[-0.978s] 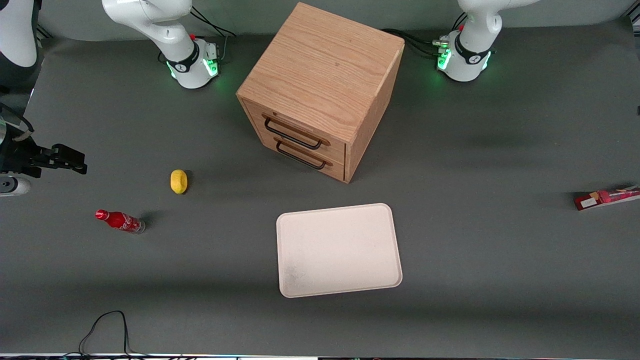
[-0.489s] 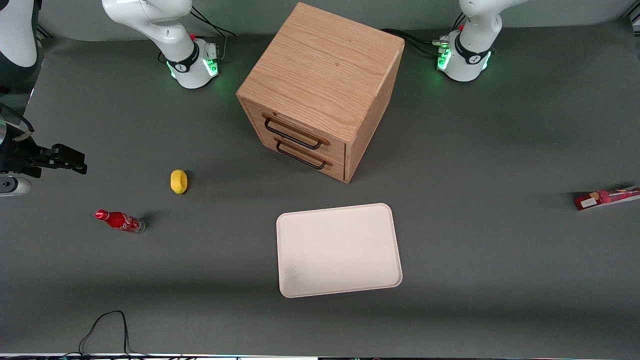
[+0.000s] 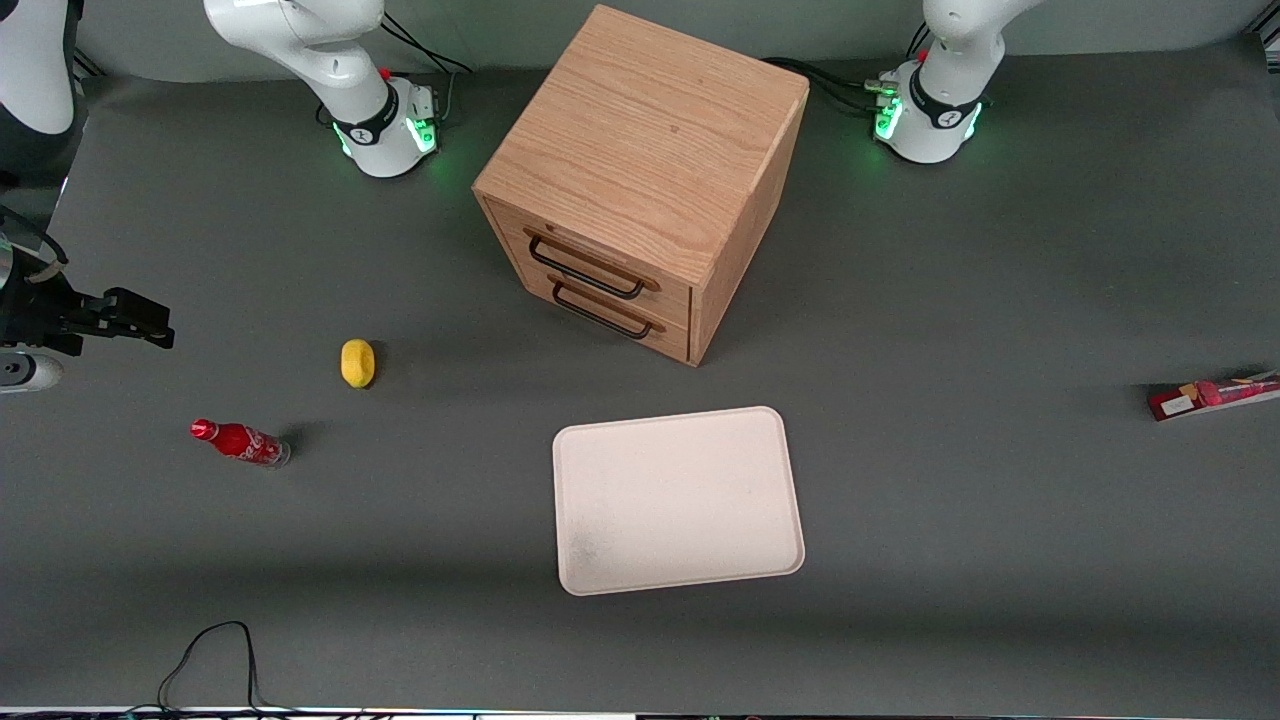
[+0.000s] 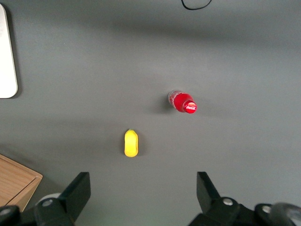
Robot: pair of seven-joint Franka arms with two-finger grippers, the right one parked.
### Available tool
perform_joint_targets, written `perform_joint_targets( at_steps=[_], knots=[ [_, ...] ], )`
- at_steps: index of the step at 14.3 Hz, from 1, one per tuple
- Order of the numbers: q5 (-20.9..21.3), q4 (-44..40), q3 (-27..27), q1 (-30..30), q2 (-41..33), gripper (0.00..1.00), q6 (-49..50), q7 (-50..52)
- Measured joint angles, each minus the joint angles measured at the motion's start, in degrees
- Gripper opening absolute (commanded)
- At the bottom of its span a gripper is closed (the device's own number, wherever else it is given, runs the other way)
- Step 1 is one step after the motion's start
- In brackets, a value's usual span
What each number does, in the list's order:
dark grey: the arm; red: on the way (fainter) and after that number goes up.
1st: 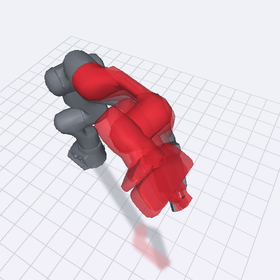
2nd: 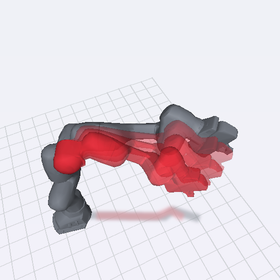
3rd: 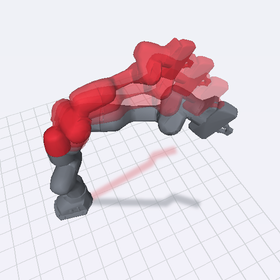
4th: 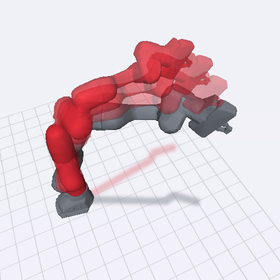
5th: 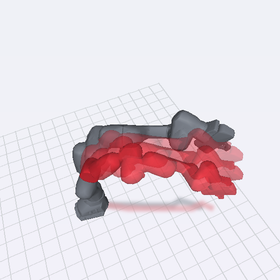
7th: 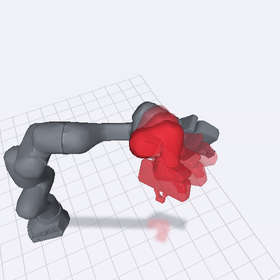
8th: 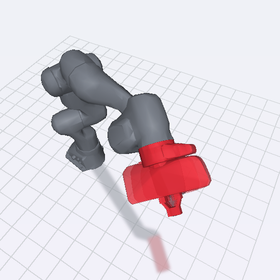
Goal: Place red cookie box on tray
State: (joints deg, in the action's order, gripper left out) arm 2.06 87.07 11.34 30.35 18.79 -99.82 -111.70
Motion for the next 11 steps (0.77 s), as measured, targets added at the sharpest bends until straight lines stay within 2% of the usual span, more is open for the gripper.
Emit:
perform_joint_targets(
  at_steps=[11],
  knots=[
    [-2.94,1.76,-3.49,-0.61,12.96,0.98,-16.7,-7.7]
  ],
)
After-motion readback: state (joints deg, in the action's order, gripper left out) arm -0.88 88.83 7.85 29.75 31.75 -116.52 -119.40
